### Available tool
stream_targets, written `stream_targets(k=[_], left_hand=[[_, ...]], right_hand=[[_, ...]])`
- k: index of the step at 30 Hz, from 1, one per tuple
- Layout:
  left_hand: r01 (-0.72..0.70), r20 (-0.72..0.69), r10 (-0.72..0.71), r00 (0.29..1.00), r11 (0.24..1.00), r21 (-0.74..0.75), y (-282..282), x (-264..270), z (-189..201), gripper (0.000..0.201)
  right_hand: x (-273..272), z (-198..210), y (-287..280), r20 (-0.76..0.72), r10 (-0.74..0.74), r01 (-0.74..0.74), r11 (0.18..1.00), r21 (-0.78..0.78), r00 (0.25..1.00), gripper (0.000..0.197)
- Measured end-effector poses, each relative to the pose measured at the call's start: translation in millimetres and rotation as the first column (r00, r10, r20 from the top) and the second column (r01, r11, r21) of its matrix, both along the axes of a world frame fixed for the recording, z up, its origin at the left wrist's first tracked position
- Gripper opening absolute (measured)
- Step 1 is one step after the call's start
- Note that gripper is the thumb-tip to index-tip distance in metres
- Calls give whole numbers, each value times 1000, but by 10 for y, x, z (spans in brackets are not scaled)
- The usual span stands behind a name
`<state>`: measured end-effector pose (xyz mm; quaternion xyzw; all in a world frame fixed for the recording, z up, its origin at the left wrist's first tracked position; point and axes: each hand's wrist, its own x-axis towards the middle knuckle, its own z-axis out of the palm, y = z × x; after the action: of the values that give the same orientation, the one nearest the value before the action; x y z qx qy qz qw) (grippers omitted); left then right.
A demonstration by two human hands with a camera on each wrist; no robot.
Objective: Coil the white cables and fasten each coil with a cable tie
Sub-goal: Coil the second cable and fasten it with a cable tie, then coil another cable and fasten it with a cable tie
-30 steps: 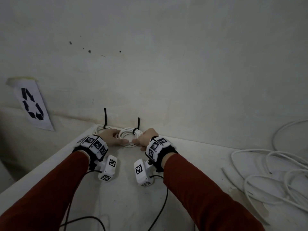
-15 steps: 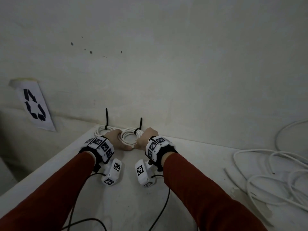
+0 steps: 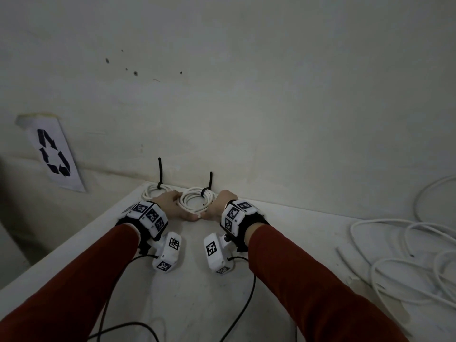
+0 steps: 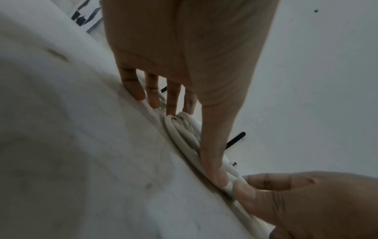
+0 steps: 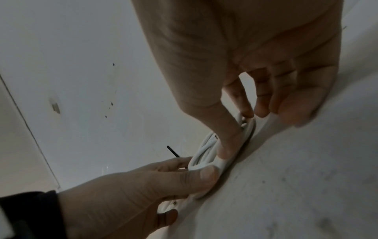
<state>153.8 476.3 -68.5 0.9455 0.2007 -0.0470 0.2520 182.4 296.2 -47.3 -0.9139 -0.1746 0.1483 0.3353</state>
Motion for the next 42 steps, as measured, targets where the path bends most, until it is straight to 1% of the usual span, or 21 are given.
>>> stream_targets(k=[2, 3, 4, 7, 8, 9, 12, 14, 16, 18, 20, 21, 23, 25, 27, 30, 32, 33, 35, 39, 42], left_hand=[[9, -2, -9, 1000, 1000, 6, 85, 77, -77, 135], [21, 1, -21, 1000, 1000, 15, 114, 110, -107, 135], [34, 4, -34, 999, 999, 20, 134, 144, -129, 130], [65, 8, -65, 998, 998, 6, 45, 79, -32, 106], [70, 10, -70, 997, 998, 4, 27, 62, -14, 101], [74, 5, -75, 997, 997, 4, 39, 60, -17, 99], [31, 14, -30, 999, 997, -69, 61, 61, -28, 109], [24, 14, -23, 1000, 997, -78, 53, 86, -30, 96], [33, 7, -33, 999, 999, -42, 41, 125, -29, 89], [25, -19, -26, 999, 999, -32, 15, 154, -9, 92], [21, -30, -22, 999, 1000, -13, -2, 155, 31, 94], [10, -43, -11, 999, 1000, -16, -1, 142, 61, 97], [-27, -75, 23, 997, 998, -55, 39, 152, 95, 105], [-49, -75, 44, 996, 997, -60, 47, 121, 144, 105], [-56, -25, 56, 998, 998, -18, 10, 81, 213, 96], [-71, 227, 55, 972, 995, 63, -171, -19, 367, 69], [-68, 402, 21, 916, 992, 104, -361, -87, 456, 51], [-43, 458, -16, 889, 992, 117, -489, -114, 497, 43], [59, 519, -134, 844, 986, 159, -785, -164, 560, 29], [260, 508, -357, 784, 932, 254, -1579, -300, 754, 16], [417, 505, -472, 722, 880, 226, -2214, -402, 919, 6]], right_hand=[[22, -4, 50, 11, 0, 0, 1000, -23, 1000, 55], [13, 6, 73, 10, 7, -7, 999, -33, 1000, 63], [37, -25, 96, 13, 24, -24, 999, -36, 1000, 62], [47, -60, 107, 51, 72, -67, 992, -103, 996, 45], [47, -72, 93, 68, 71, -63, 991, -116, 995, 43], [38, -66, 83, 62, 51, -43, 992, -116, 997, 44], [61, -98, 81, 49, 18, -13, 996, -92, 999, 46], [59, -86, 94, 12, 19, -19, 998, -64, 1000, 46], [92, -87, 108, -37, 8, -10, 1000, -28, 999, 48], [145, -95, 119, -88, -4, 4, 1000, 1, 996, 57], [153, -59, 100, -109, -10, 11, 1000, 14, 994, 72], [138, -24, 82, -117, -14, 15, 1000, 15, 993, 76], [148, 6, 47, -136, -16, 20, 999, 26, 991, 73], [168, 33, 3, -150, -29, 36, 998, 44, 988, 71], [171, 82, -54, -140, -45, 55, 996, 69, 989, 66], [123, 225, -221, -136, -76, 88, 992, 89, 988, 59], [44, 341, -416, -95, -101, 109, 991, 83, 990, 59], [-7, 397, -544, -73, -113, 118, 990, 82, 991, 59], [-136, 502, -858, -34, -136, 139, 986, 88, 990, 56], [-494, 724, -1708, 42, -152, 149, 987, 57, 988, 37], [-766, 847, -2408, 136, -151, 162, 984, -73, 979, 29]])
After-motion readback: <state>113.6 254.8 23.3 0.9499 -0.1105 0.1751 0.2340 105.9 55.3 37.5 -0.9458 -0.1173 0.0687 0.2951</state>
